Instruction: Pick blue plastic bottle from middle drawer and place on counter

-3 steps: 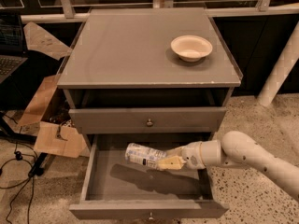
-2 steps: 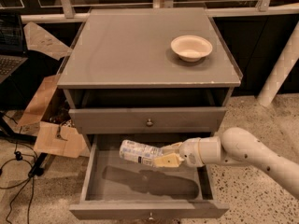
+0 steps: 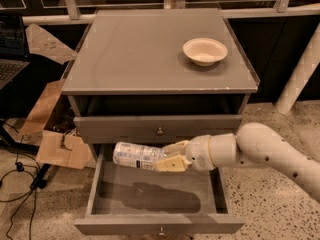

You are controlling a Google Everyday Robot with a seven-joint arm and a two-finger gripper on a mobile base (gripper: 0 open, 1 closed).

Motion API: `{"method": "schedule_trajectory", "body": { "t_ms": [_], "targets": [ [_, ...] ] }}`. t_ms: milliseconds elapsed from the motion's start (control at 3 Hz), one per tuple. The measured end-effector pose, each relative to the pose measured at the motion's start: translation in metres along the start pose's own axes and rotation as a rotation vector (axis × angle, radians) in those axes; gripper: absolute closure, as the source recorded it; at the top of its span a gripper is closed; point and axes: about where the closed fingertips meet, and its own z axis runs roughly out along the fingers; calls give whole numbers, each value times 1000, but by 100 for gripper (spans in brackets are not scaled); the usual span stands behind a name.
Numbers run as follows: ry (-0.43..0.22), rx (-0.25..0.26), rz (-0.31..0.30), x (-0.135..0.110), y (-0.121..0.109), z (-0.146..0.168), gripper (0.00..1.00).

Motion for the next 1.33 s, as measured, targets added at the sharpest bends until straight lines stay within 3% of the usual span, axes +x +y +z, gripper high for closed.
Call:
{"method": "schedule_trajectory", "body": {
  "t_ms": [1000,1333],
  "targets": [
    [-4,22,-215,-100,44,-20,100],
    [-4,22,-215,-100,44,-20,100]
  ]
}}
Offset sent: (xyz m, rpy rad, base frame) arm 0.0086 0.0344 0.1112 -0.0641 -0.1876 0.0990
